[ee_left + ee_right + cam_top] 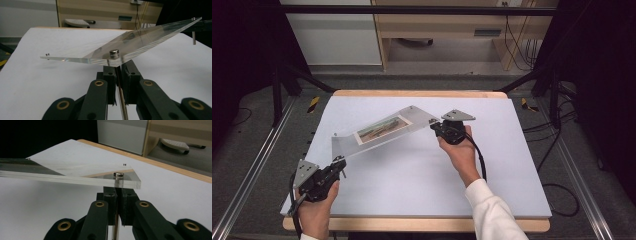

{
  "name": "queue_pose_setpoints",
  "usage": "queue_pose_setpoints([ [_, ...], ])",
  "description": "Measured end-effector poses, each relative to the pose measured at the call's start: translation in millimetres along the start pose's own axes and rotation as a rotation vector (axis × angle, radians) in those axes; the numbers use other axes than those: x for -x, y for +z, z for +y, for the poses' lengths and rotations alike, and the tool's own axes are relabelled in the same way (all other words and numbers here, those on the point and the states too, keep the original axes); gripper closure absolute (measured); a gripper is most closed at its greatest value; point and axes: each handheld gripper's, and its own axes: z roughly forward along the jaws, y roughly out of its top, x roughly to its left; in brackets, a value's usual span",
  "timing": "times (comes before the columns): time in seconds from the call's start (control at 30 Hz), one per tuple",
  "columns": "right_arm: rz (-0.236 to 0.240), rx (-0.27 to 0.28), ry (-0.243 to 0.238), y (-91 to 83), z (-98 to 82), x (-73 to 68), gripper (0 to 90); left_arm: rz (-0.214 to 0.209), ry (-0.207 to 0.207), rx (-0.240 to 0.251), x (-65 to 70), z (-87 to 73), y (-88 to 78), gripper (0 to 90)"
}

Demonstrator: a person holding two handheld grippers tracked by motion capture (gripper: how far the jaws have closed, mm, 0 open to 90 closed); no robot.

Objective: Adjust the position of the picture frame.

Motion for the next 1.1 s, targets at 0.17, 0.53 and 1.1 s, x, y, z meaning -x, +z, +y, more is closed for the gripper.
queue_pose_setpoints([
  [0.17, -0.04, 0.012, 0.027, -23.4, -0.9, 14.2, 85.3, -0.04, 0.028, 0.002, 14.2, 12.9, 13.5, 81.6],
  [0.53, -0.117, 0.035, 0.058, -69.5, -7.0, 37.8, 85.2, -0.107, 0.07, 0.0, 41.5, 27.2, 35.3, 81.4],
  [1.1, -0.209, 0.06, 0.109, -111.5, -29.0, 49.8, 84.9, -0.188, 0.117, -0.01, 60.9, 34.6, 60.8, 81.4],
])
